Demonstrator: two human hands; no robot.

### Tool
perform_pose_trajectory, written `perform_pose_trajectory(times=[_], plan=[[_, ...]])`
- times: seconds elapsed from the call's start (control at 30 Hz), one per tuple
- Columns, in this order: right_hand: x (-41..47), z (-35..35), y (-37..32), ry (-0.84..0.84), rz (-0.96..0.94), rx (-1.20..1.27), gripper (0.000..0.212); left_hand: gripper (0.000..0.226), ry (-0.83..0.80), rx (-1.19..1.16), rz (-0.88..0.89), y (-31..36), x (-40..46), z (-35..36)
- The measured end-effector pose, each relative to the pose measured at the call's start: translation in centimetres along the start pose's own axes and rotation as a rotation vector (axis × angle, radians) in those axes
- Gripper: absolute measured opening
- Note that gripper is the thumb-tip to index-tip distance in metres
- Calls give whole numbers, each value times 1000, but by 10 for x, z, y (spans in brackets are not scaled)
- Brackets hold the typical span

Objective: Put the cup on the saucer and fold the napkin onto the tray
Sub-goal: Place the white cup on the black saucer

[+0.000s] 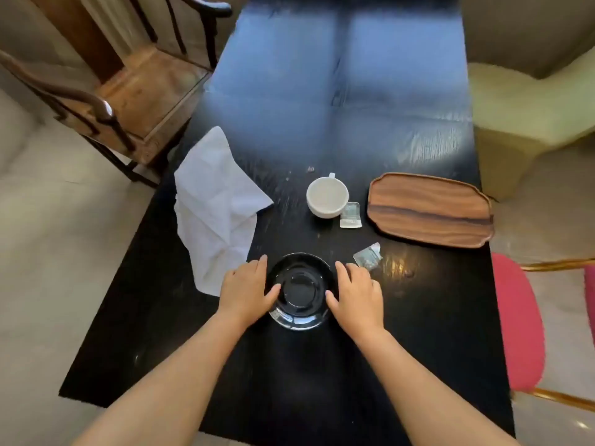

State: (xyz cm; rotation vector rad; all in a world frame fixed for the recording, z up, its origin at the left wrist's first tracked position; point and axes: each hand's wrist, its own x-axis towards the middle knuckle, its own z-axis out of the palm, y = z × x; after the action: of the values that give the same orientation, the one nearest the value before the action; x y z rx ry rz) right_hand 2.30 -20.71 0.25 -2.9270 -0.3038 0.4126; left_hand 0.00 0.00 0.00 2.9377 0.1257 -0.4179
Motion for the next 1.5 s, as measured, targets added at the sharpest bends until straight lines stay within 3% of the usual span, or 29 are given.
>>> perform_pose_trajectory(times=[0.2, 0.37, 0.47, 0.67, 0.83, 1.0, 1.1, 1.5], plan=[[1, 20, 4, -120, 45, 63, 70, 66, -90, -108, -83, 0, -1, 22], [0, 21, 1, -161, 136, 340, 60, 53, -72, -452, -196, 6, -4, 30], [-3, 21, 1, -153, 219, 529, 55, 48, -14, -635, -240, 16, -7, 31], [-18, 7, 41, -33, 299, 793, 54, 40, 70, -769, -345, 50, -16, 28], [-36, -5, 105, 63, 366, 875, 54, 36, 43, -953, -363, 111, -16, 33], [-49, -8, 178, 110, 461, 895, 56, 43, 10, -1079, -256, 177, -10, 54], [-53, -7, 210, 135, 495, 877, 57, 37, -44, -1088, -240, 206, -4, 67], [-50, 3, 254, 130, 524, 879, 56, 38, -80, -1064, -216, 243, 10, 80]])
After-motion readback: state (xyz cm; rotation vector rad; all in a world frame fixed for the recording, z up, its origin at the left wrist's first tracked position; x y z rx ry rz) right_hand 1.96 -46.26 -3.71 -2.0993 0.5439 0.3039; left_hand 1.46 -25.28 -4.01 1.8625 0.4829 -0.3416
